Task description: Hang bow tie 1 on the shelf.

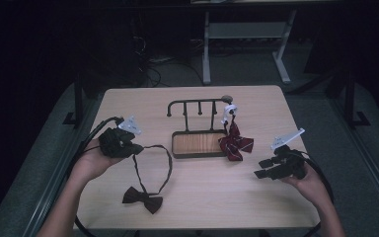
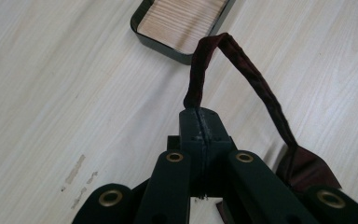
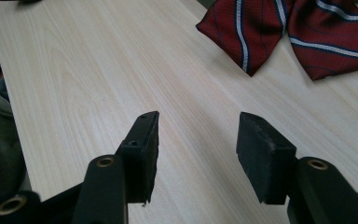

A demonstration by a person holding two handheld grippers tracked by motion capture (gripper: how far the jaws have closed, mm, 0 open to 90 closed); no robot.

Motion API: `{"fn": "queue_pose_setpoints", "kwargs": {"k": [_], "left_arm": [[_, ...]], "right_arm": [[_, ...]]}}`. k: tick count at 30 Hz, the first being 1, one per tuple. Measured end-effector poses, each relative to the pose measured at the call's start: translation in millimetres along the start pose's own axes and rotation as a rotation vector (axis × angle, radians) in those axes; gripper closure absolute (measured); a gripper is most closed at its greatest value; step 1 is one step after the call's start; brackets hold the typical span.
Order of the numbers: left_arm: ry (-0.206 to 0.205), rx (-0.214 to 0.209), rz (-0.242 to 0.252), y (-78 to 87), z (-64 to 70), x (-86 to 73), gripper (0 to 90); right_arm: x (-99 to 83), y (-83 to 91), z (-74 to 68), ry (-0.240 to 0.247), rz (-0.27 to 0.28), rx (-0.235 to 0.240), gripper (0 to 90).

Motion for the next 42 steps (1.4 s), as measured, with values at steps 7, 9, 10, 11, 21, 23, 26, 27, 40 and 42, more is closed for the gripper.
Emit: {"fn": "queue_pose_setpoints", "kwargs": {"k": [7, 9, 10, 11, 21, 23, 26, 27, 40, 42], "left_arm": [[-0.005, 0.002, 0.009, 7.0, -1.9, 6.6, 90.0], [-0.01, 0.002, 0.008, 8.4, -2.3, 8.5, 90.0], [-0.008, 0.001, 0.011, 9.1, -2.1, 9.8, 90.0], [-0.012, 0.002, 0.01, 10.1, -2.8, 10.9, 90.0], [-0.022, 0.003, 0.016, 15.7, -6.3, 23.1, 90.0], [-0.021, 0.004, 0.016, 16.4, -7.3, 24.7, 90.0], [-0.018, 0.001, 0.018, 17.3, -8.1, 27.4, 90.0], [-0.018, 0.001, 0.018, 17.3, -8.1, 27.4, 90.0], [-0.031, 0.002, 0.021, 24.5, -11.9, 44.8, 90.0], [-0.031, 0.001, 0.022, 24.9, -11.6, 46.0, 90.0]], "right_arm": [[-0.1, 0.0, -0.9, -0.002, -0.003, -0.001, 48.7], [-0.1, 0.6, -0.6, -0.004, 0.002, -0.001, 48.8], [-0.2, 0.8, -0.4, -0.003, 0.002, -0.001, 48.8], [-0.4, 0.9, -0.2, -0.003, 0.001, -0.001, 48.9], [-0.6, 0.2, -0.5, -0.004, -0.002, 0.0, 49.0], [-0.7, 0.2, -0.1, -0.001, -0.002, -0.002, 49.0], [-0.6, 0.5, -0.5, -0.003, 0.0, 0.001, 49.1], [-0.6, 0.5, -0.5, -0.003, 0.0, 0.001, 49.1], [-1.1, 0.4, -0.4, -0.005, -0.002, 0.003, 49.2], [-1.4, 0.5, 0.1, 0.0, -0.003, -0.001, 49.3]]}}
Point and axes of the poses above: each handheld gripper's, and its own axes: y roughly backward along the jaws, x roughly out of its top, z roughly to its right, the point moved 8 cm from there along -y, roughly forward along the jaws, and after that the axes turned 2 degrees about y, right-handed, at the moved point
